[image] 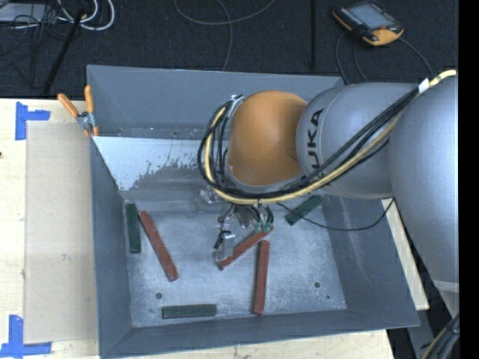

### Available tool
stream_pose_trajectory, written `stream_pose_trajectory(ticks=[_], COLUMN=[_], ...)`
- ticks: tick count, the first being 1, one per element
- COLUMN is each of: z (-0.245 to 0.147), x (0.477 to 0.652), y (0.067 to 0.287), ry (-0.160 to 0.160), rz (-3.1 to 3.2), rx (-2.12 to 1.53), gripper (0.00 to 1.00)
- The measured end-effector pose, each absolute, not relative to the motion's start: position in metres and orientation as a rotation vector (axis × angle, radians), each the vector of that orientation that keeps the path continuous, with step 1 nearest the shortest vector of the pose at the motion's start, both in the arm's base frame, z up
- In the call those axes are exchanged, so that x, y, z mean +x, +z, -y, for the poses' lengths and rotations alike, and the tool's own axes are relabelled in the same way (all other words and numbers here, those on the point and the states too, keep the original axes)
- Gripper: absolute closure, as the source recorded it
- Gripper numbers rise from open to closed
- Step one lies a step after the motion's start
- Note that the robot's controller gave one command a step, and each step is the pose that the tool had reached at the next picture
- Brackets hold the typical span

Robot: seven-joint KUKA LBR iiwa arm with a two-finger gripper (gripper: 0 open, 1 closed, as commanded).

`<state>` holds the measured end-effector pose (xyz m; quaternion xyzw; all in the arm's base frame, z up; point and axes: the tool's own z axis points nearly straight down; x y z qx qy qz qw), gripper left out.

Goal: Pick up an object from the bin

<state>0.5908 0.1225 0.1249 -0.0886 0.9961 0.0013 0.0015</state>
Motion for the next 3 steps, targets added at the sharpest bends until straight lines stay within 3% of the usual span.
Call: stream_pose_trajectory(ticks=[1,2,3], z=[-0.09,-0.076,-0.035], x=[0.601,0.601,0.557], y=[0.092,0.08,0.073], ry=[-0.003,0.002,0.001], rz=[-3.11,-3.118,-3.017], rx=[-0.453,-0.393,-0.869], gripper=[0.0,0.0,0.0])
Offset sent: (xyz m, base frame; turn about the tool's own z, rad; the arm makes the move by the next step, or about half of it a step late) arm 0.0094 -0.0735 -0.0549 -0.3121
